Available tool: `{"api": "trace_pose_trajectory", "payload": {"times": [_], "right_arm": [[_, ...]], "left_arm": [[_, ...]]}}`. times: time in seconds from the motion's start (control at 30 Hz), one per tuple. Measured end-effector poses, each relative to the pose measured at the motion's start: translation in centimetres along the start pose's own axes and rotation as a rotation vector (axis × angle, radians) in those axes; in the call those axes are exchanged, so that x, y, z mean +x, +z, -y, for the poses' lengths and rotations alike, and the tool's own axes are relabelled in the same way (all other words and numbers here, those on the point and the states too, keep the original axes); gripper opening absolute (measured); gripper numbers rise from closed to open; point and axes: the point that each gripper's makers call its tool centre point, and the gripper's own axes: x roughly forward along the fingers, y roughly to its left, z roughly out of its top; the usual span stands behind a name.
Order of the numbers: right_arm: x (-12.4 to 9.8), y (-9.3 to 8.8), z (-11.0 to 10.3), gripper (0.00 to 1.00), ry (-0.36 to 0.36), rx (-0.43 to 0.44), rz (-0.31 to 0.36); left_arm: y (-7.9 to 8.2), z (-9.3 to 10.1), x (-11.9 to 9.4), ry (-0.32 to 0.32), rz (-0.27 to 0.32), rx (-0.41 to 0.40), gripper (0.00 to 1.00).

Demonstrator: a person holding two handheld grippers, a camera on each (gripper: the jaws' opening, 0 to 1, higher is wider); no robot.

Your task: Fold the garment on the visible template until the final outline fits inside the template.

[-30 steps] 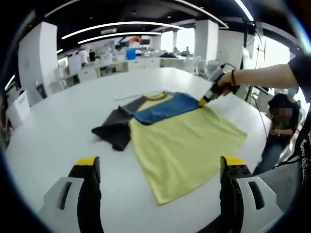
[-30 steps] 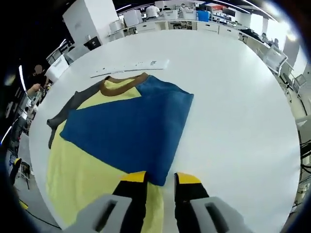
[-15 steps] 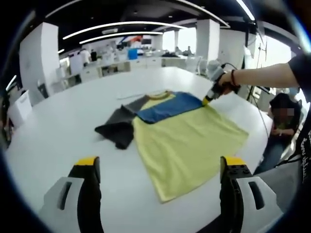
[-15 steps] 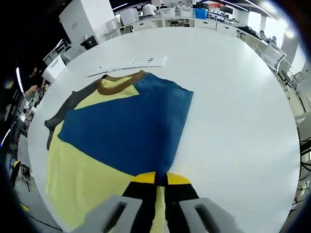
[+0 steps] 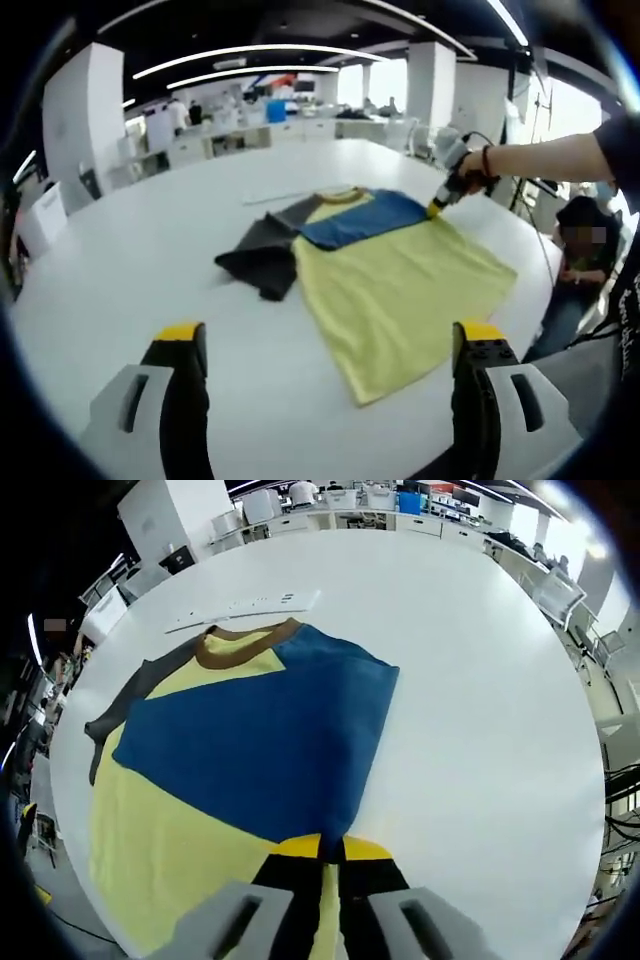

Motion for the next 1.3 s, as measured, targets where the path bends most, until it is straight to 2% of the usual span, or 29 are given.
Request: {"api": "trace_pose_trajectory", "payload": {"times": [0.33,0.53,0.73,0.77,0.8,0.97,1.3], "right_arm": [[-0.3,-0.3,1.8,0.0,-0.018,0.0,-0.008],[-0.6,-0.5,3.0,0.0,-0.031,0.002,-0.012],[-0.7,-0.6,3.3,0.0,-0.013,0.038,-0.01],[-0.7,-0.6,3.2,0.0,-0.011,0.038,-0.01],[-0.7,-0.6,3.2,0.0,-0.011,0.04,-0.01],[-0.6,-0.5,3.1,0.0,-0.02,-0.003,-0.014],[-0.6,-0.4,3.3,0.02,-0.027,-0.001,0.002]], "left_arm": [[0.3,-0.3,0.0,0.008,0.018,-0.026,0.96],[0.6,-0.6,0.5,0.009,0.014,-0.015,0.94],[0.9,-0.9,1.4,0.008,0.013,-0.019,0.87],[1.1,-1.5,1.5,0.036,0.022,-0.033,0.84],[1.2,-1.6,1.6,0.036,0.022,-0.032,0.82],[1.4,-3.1,2.5,0.078,0.022,-0.034,0.73],[1.1,-4.7,5.0,0.106,-0.005,-0.063,0.57]]}}
